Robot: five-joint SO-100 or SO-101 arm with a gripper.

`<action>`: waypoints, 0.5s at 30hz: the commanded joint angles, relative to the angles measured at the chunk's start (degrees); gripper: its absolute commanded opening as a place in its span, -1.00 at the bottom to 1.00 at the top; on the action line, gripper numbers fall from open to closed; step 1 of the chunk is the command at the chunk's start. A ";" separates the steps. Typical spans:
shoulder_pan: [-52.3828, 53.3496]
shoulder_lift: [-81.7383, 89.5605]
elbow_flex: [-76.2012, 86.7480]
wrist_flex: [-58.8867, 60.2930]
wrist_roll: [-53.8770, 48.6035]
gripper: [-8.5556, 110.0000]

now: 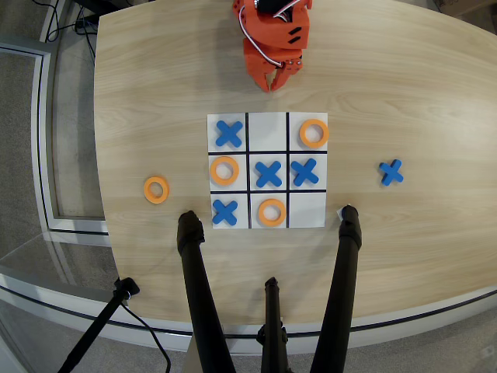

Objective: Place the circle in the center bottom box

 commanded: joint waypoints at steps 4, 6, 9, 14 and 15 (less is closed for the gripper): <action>-0.70 -4.92 -1.23 -3.43 3.87 -0.74; -0.70 -4.92 -1.32 -3.43 3.87 -0.74; -0.70 -5.19 -1.41 -3.43 3.87 -0.74; 0.62 -9.84 -6.33 -3.69 4.92 -0.65; 1.41 -12.83 -9.58 -4.13 5.71 -0.65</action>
